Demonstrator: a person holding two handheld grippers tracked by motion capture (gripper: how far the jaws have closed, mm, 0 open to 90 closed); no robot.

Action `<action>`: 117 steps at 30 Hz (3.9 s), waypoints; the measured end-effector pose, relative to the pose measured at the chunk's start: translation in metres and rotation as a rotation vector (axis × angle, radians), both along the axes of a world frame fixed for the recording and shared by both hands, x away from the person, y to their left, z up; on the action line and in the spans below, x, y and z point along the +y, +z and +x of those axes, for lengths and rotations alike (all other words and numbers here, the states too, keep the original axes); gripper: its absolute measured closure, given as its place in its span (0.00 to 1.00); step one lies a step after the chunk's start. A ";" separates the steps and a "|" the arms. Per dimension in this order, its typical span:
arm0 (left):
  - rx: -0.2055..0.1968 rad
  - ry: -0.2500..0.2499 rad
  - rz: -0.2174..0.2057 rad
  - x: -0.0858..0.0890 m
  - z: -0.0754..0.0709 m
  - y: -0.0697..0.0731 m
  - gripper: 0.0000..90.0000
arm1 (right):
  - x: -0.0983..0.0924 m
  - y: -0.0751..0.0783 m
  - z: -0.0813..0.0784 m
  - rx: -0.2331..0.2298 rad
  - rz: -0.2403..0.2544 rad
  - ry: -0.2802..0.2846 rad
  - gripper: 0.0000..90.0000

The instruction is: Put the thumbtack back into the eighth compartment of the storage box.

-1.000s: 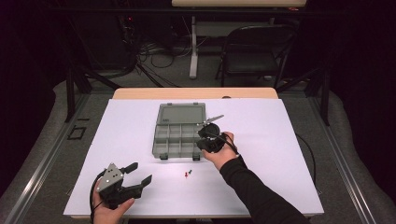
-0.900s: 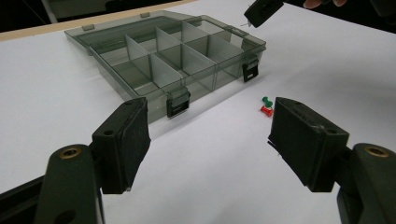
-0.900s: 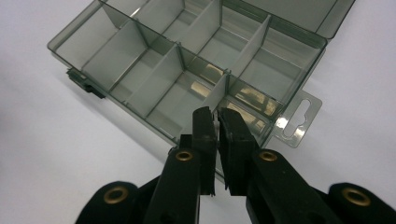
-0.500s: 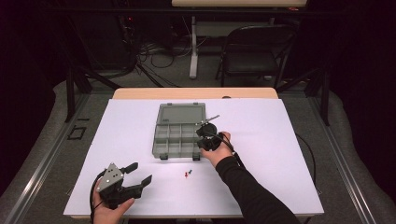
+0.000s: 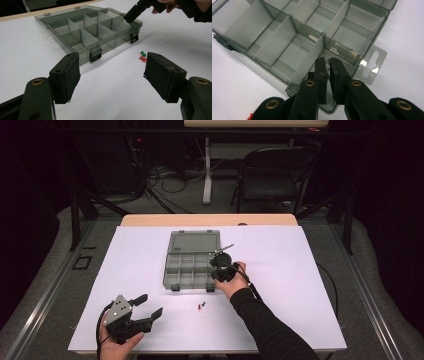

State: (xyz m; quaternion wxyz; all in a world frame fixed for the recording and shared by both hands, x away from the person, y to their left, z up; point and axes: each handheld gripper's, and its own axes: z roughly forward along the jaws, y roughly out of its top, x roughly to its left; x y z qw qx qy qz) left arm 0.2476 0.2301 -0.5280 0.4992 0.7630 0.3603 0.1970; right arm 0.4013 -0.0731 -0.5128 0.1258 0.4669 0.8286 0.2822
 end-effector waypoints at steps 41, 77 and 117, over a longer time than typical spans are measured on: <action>0.002 0.002 0.003 -0.002 0.000 -0.001 0.31 | -0.010 0.024 -0.075 -0.168 0.120 0.194 0.48; -0.002 0.006 0.006 -0.001 0.000 0.000 0.31 | 0.008 -0.034 -0.082 -0.113 0.105 0.224 0.64; -0.001 0.009 0.006 -0.001 0.000 0.000 0.31 | 0.011 -0.044 -0.077 -0.076 0.105 0.203 0.87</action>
